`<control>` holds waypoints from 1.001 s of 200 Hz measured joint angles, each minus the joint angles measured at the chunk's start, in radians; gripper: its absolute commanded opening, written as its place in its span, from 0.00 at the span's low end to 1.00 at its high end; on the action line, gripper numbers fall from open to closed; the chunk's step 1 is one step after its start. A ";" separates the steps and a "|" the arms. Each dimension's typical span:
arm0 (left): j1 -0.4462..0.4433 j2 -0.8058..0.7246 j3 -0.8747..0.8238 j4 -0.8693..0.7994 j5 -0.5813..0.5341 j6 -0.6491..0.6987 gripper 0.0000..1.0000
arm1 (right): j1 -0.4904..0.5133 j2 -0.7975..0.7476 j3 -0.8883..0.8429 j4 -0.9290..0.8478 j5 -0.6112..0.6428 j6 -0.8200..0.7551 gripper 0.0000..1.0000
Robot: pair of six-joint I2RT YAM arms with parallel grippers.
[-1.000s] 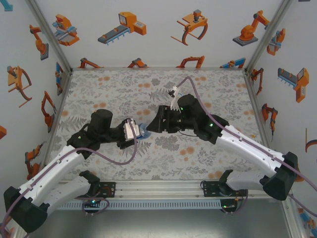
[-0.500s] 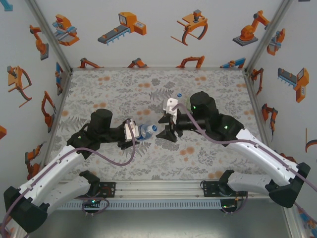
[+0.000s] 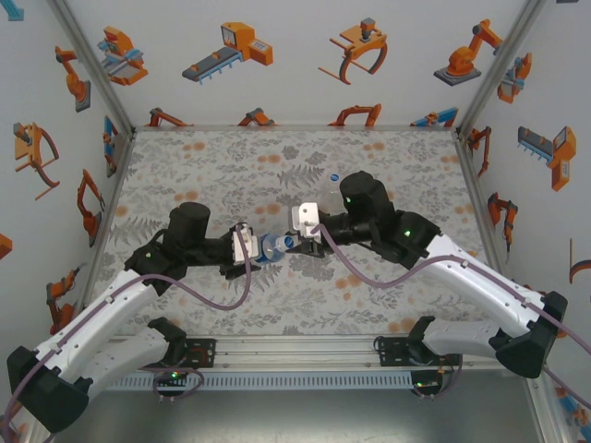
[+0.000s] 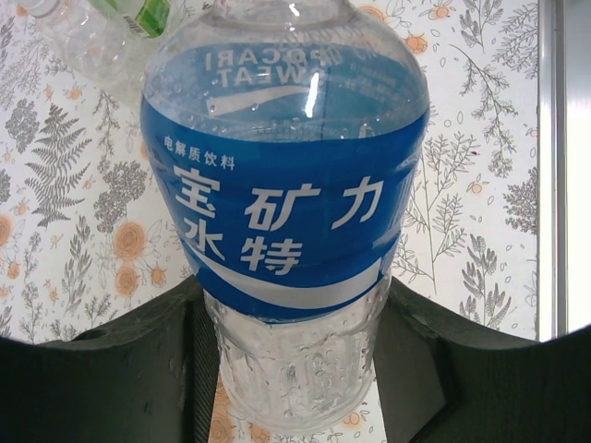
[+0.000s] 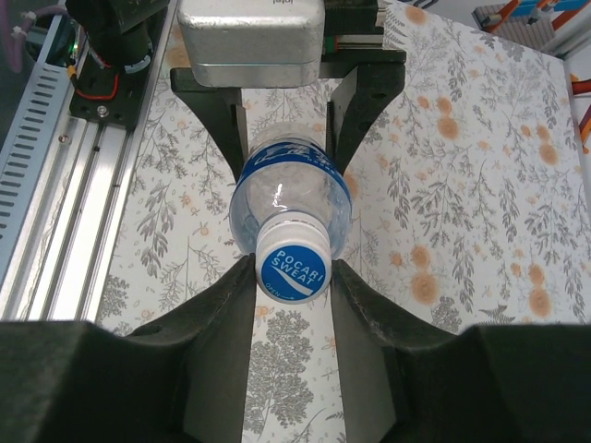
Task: Screw on the bottle caps
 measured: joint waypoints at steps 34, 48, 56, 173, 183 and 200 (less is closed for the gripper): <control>0.000 0.000 0.000 -0.005 0.000 0.003 0.00 | 0.006 0.000 0.000 0.000 0.005 -0.001 0.14; 0.000 0.000 0.000 -0.008 -0.001 0.003 0.00 | 0.008 0.000 0.000 0.004 0.023 0.048 0.04; 0.000 0.000 0.000 -0.008 -0.002 0.003 0.00 | 0.008 0.000 0.000 0.012 0.035 0.105 0.00; 0.001 0.000 0.002 -0.046 -0.156 -0.026 0.00 | 0.013 0.040 -0.085 0.085 0.452 1.666 0.07; 0.001 0.000 0.002 -0.051 -0.163 -0.028 0.00 | 0.013 0.045 -0.084 0.083 0.457 1.688 0.14; 0.001 0.000 0.002 -0.049 -0.165 -0.028 0.00 | 0.013 0.045 -0.079 0.075 0.465 1.680 0.32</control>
